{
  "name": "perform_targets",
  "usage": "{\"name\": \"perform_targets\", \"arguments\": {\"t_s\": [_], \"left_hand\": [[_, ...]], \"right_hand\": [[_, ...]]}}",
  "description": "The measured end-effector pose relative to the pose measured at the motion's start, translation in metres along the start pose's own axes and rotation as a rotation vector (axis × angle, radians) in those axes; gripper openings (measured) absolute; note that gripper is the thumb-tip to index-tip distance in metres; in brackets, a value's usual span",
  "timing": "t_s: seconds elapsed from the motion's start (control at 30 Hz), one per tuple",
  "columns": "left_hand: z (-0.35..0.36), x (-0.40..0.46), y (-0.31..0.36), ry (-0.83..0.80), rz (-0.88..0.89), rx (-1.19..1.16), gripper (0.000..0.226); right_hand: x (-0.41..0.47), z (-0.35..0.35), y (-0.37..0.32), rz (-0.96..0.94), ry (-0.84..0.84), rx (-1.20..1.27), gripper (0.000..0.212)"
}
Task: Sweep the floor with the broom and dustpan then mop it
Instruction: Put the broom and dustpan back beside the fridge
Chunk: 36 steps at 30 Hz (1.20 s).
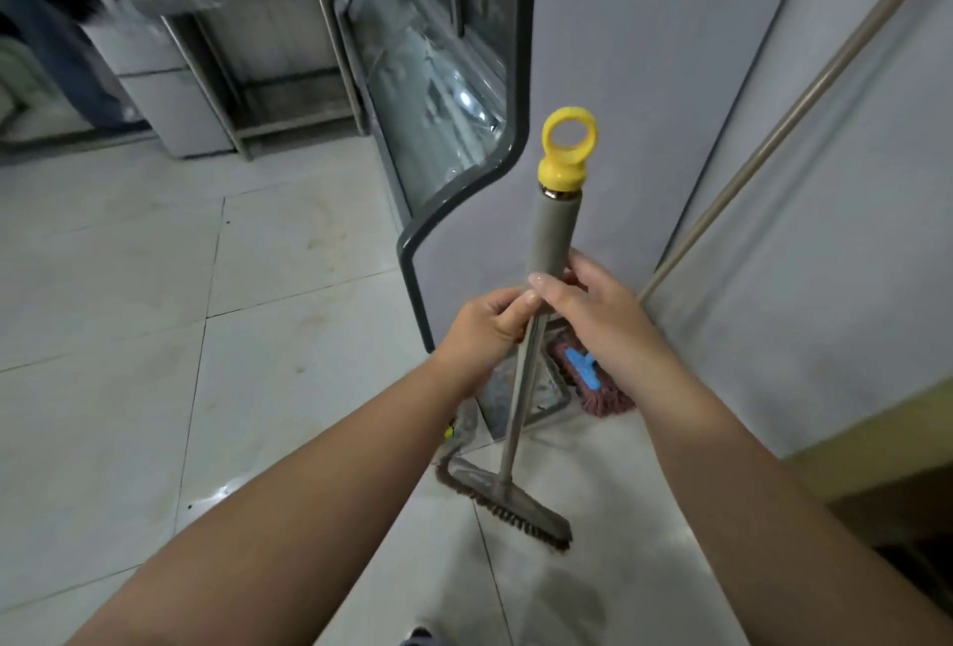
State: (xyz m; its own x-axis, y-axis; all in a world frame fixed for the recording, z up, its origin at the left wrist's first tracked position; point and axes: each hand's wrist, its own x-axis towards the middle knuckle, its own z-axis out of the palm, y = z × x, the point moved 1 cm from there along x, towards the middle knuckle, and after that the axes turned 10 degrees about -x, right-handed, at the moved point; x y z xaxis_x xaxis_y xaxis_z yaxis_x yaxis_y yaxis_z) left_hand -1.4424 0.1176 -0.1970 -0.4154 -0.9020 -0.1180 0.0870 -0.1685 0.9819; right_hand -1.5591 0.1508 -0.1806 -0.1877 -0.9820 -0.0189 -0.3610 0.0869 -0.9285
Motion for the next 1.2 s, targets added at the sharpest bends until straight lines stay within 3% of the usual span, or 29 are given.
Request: {"name": "perform_targets", "arguments": {"t_s": [0.07,0.17,0.27,0.43,0.57,0.67,0.9,1.03,1.1,1.2], "left_hand": [[-0.005,-0.007,0.000,-0.034,-0.008,-0.046,0.033],[-0.017,-0.016,-0.006,-0.016,-0.075,-0.188,0.042],[-0.043,-0.021,-0.013,0.044,-0.154,-0.316,0.037],[-0.096,-0.032,-0.026,0.044,-0.277,-0.134,0.025],[-0.131,-0.029,-0.032,0.158,-0.280,-0.148,0.026],[-0.141,-0.022,-0.036,0.152,-0.261,-0.100,0.025],[-0.149,0.034,-0.044,0.190,-0.229,0.079,0.020],[-0.144,0.089,-0.050,0.219,-0.253,0.139,0.018],[-0.131,0.119,-0.054,0.191,-0.264,0.146,0.014],[-0.104,0.166,-0.057,0.080,-0.254,0.163,0.025]], "right_hand": [[-0.001,0.009,-0.012,-0.004,0.017,0.027,0.005],[0.002,0.023,-0.013,-0.023,0.063,0.059,0.014],[0.006,0.037,-0.012,-0.005,0.118,-0.010,0.015],[0.014,0.062,-0.008,0.109,0.079,-0.105,0.016],[0.022,0.070,-0.012,0.132,0.192,-0.186,0.016],[0.035,0.070,-0.017,0.136,0.221,-0.234,0.018],[0.093,0.065,-0.003,0.116,0.171,-0.374,0.020],[0.149,0.056,0.008,0.072,0.144,-0.419,0.032],[0.179,0.046,0.008,0.059,0.117,-0.436,0.029],[0.214,0.028,0.005,0.042,0.047,-0.443,0.018]]}}
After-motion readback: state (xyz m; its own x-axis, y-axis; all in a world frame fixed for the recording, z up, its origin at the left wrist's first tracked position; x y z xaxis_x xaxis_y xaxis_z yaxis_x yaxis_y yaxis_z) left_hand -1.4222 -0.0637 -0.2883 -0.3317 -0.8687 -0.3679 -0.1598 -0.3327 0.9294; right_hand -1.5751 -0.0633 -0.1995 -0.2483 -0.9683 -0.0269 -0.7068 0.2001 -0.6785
